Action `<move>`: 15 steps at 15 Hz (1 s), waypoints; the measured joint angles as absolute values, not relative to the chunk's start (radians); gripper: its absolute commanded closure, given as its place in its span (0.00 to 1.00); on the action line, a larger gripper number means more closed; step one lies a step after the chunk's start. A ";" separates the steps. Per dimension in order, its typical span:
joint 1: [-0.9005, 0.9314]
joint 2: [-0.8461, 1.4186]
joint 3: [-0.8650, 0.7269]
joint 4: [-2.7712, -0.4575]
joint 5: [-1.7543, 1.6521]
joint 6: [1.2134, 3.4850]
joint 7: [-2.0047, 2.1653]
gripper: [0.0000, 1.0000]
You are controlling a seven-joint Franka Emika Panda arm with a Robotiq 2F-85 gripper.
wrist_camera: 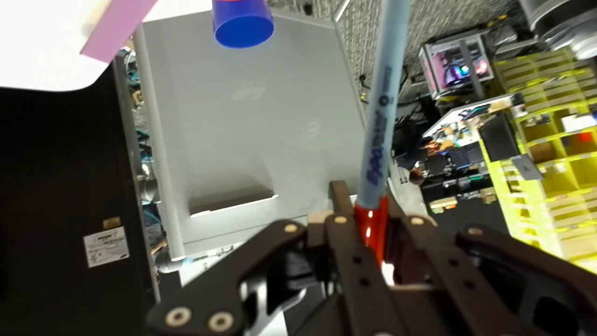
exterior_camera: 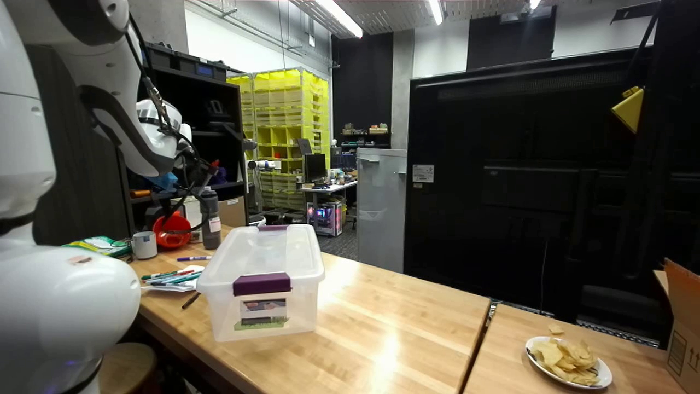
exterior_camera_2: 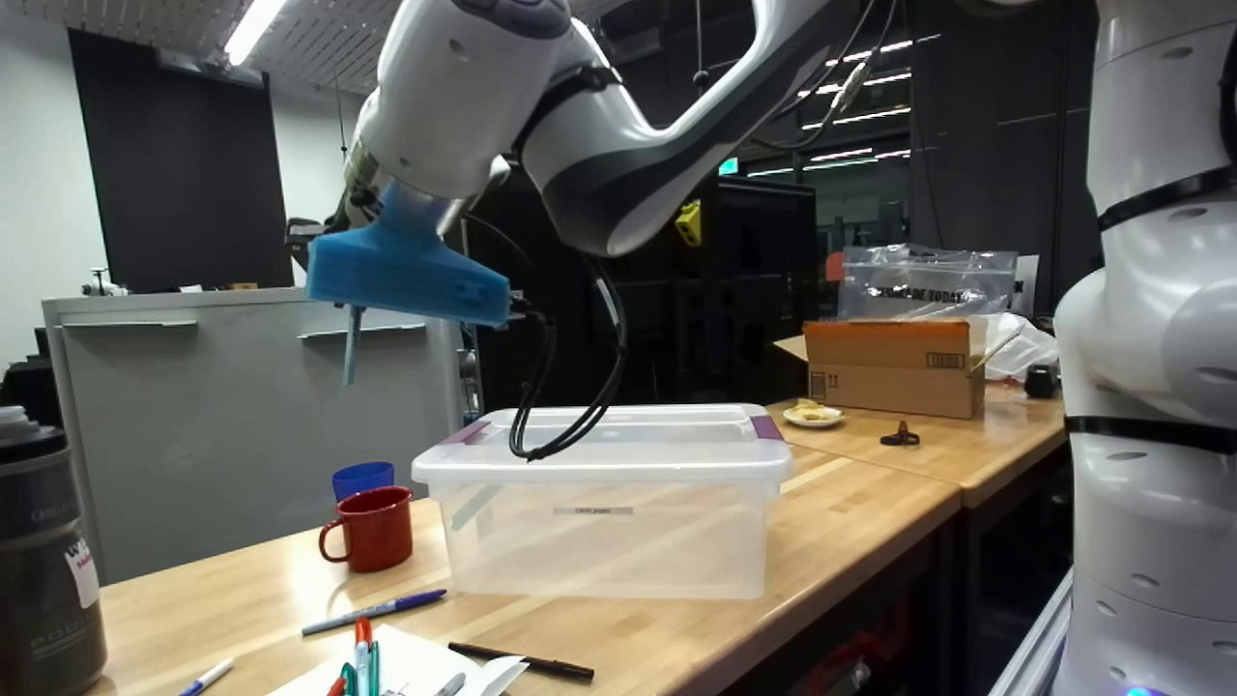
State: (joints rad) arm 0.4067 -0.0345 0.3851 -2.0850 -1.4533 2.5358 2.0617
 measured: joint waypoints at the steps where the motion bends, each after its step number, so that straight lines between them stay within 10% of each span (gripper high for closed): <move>1: 0.404 -0.034 0.385 -2.073 -1.459 2.495 2.067 0.96; 15: 0.402 0.278 0.373 -1.693 -1.489 2.265 1.885 0.96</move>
